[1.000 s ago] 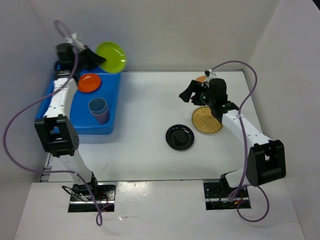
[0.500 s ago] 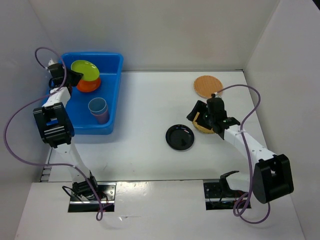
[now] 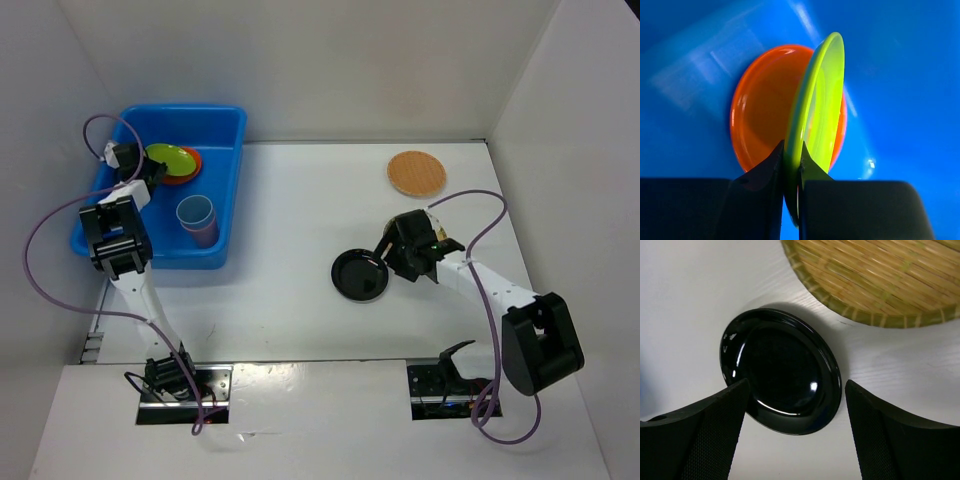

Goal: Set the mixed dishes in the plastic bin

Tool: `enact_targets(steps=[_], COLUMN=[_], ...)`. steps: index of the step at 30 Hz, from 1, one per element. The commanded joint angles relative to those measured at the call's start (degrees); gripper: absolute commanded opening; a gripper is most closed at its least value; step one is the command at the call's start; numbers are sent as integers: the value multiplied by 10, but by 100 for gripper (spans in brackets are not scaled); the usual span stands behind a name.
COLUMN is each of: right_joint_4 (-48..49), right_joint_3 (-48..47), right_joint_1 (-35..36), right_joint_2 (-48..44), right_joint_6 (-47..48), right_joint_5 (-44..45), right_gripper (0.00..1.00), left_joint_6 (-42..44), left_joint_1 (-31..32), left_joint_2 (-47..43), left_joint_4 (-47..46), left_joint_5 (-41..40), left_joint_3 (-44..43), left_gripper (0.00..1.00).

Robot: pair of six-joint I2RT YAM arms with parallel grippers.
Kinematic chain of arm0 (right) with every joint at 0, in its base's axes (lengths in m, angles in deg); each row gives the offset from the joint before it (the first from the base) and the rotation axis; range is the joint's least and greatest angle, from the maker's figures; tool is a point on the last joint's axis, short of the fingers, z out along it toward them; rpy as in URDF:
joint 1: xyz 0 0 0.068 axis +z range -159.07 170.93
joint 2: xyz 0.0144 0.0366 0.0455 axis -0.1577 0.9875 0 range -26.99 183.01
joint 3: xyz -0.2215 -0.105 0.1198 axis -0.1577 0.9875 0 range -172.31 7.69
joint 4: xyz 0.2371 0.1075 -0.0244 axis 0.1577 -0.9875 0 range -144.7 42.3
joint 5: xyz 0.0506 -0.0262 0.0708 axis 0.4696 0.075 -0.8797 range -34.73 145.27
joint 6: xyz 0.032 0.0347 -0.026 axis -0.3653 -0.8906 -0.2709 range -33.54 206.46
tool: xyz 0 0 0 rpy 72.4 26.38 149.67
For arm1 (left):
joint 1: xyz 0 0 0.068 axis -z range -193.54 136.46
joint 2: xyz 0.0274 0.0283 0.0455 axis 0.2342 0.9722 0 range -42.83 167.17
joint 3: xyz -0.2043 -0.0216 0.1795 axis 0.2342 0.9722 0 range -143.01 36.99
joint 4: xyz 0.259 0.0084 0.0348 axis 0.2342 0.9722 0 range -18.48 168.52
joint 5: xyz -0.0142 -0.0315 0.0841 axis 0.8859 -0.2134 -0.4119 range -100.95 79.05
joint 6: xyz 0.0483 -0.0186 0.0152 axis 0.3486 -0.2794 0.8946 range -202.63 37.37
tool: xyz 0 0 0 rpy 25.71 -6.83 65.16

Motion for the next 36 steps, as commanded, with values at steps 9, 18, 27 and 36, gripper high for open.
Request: enact_targets(steps=[9, 18, 27, 36], right_joint_4=[-67, -73, -21, 3], right_joint_3=[36, 41, 36, 24], right_joint_1=[20, 20, 31, 42], right_joint_2=[-51, -25, 39, 95], right_joint_6=[-84, -59, -27, -11], right_joint_5=[50, 63, 35, 29], right_gripper=[81, 81, 75, 28], left_joint_6=[25, 77, 154, 168], left_joint_1=[10, 16, 22, 27], left_joint_2=[33, -74, -256, -410], left_joint_4=[19, 54, 3, -11], left_joint_5=[21, -68, -107, 74], left_joint_3=[-49, 25, 103, 109], left_gripper=[52, 99, 99, 99])
